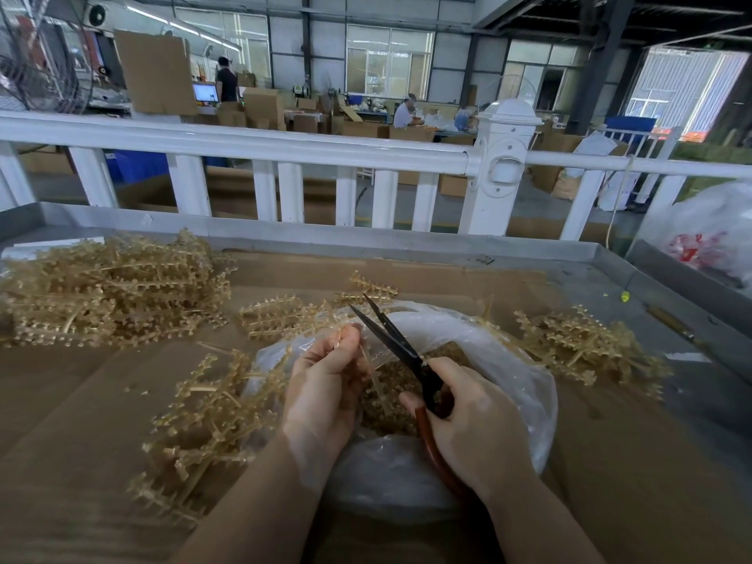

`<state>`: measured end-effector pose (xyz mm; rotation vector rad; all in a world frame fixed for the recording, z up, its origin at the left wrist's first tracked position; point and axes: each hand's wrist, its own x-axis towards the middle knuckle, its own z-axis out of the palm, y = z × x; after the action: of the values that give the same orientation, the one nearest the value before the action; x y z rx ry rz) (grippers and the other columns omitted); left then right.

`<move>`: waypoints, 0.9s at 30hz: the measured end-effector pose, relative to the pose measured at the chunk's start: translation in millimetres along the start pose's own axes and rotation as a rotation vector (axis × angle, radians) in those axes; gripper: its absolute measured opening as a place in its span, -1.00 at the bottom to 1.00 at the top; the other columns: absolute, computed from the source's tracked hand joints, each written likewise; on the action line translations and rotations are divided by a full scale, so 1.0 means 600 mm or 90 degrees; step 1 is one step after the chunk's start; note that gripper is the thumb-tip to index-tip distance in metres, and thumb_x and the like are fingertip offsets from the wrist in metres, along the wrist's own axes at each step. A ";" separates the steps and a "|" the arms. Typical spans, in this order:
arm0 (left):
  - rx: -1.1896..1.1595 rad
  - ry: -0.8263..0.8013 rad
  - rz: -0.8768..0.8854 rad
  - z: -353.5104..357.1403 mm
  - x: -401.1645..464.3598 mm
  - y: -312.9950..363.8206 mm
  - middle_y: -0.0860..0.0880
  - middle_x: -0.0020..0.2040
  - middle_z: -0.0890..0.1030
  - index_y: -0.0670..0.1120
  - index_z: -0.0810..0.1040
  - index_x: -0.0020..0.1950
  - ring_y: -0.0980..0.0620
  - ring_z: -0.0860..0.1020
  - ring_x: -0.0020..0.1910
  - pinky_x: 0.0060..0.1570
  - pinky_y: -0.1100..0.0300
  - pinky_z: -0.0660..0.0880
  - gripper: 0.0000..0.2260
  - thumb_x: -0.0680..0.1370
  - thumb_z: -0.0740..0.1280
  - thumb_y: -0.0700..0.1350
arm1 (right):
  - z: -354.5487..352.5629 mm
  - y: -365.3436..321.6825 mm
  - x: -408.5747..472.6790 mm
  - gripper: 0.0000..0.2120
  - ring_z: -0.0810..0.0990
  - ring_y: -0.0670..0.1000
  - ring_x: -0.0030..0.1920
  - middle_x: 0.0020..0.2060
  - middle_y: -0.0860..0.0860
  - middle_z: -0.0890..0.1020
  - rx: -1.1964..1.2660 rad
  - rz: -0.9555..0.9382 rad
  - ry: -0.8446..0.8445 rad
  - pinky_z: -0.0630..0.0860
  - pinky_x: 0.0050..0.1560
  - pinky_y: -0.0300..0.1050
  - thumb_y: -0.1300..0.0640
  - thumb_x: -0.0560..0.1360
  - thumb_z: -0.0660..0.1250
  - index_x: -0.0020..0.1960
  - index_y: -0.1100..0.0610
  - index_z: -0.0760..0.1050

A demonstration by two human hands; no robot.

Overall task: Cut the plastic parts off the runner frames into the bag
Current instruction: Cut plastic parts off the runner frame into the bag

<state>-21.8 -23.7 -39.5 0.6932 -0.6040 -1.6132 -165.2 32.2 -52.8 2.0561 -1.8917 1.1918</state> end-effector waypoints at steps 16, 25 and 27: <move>-0.024 0.006 -0.058 -0.005 0.008 -0.006 -0.11 -0.18 0.61 -0.17 0.57 0.00 -0.04 0.58 -0.21 -0.05 0.08 0.57 -0.71 0.30 0.40 -0.16 | 0.004 0.003 0.000 -0.71 0.56 -0.10 -0.21 -0.24 -0.12 0.60 -0.082 -0.063 0.006 0.39 -0.15 -0.34 -0.12 0.40 0.41 0.05 0.00 0.56; -0.018 0.045 -0.048 -0.013 0.012 -0.007 -0.09 -0.28 0.63 -0.15 0.57 -0.12 0.04 0.59 -0.32 -0.28 0.21 0.60 -0.84 0.57 0.23 -0.29 | 0.004 -0.001 -0.002 -0.70 0.56 -0.07 -0.23 -0.25 -0.11 0.59 -0.126 -0.083 0.016 0.47 -0.21 -0.25 -0.12 0.36 0.46 0.02 -0.01 0.56; -0.023 0.026 -0.053 -0.014 0.014 -0.007 -0.06 -0.33 0.61 -0.14 0.56 -0.12 0.06 0.57 -0.36 -0.28 0.24 0.59 -0.85 0.58 0.22 -0.28 | 0.005 -0.001 -0.002 -0.71 0.56 -0.08 -0.21 -0.24 -0.11 0.60 -0.120 -0.078 0.009 0.46 -0.18 -0.26 -0.12 0.38 0.44 0.03 -0.01 0.56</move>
<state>-19.6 -31.2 -49.1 0.7318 -0.5209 -1.6786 -163.1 31.6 -54.9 2.0236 -1.7682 0.9595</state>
